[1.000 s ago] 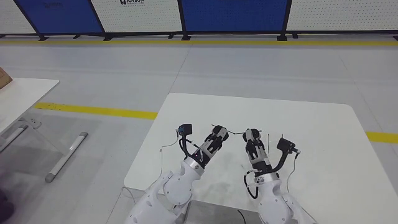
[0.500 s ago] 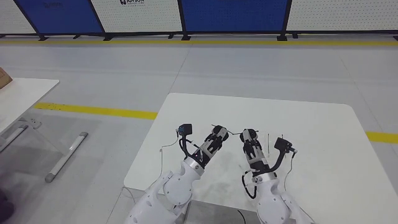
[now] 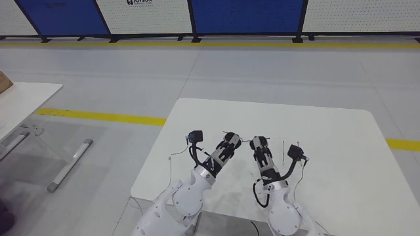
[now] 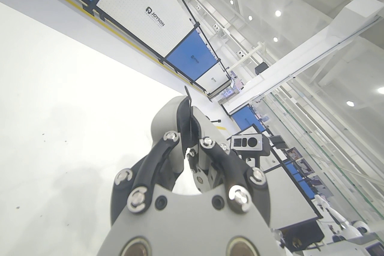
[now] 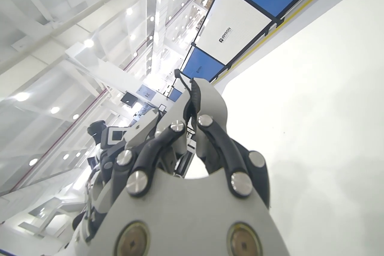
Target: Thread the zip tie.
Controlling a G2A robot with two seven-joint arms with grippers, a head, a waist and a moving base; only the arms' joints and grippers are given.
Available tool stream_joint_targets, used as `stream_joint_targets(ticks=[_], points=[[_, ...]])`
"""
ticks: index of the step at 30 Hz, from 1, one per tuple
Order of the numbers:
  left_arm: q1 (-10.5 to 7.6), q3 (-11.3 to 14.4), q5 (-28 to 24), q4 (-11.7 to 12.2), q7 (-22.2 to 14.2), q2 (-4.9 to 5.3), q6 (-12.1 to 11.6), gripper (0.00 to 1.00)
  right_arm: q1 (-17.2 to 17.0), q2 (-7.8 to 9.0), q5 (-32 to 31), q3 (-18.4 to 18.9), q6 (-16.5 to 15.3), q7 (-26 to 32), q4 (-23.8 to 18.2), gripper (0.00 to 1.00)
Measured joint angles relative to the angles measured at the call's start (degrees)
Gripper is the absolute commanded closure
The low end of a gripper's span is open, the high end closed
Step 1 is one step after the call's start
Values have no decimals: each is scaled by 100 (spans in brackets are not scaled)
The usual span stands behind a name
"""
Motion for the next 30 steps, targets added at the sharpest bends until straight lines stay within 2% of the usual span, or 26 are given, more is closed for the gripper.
stream_joint_targets(ticks=[11, 23, 30], points=[[0, 0, 0, 0, 0, 0, 0, 100, 86, -93, 93, -62, -452, -104, 196, 100], [0, 0, 0, 0, 0, 0, 0, 100, 173, -167, 192, 27, -602, -164, 533, 100], [0, 0, 0, 0, 0, 0, 0, 100, 184, -219, 238, -30, -833, -112, 616, 100]])
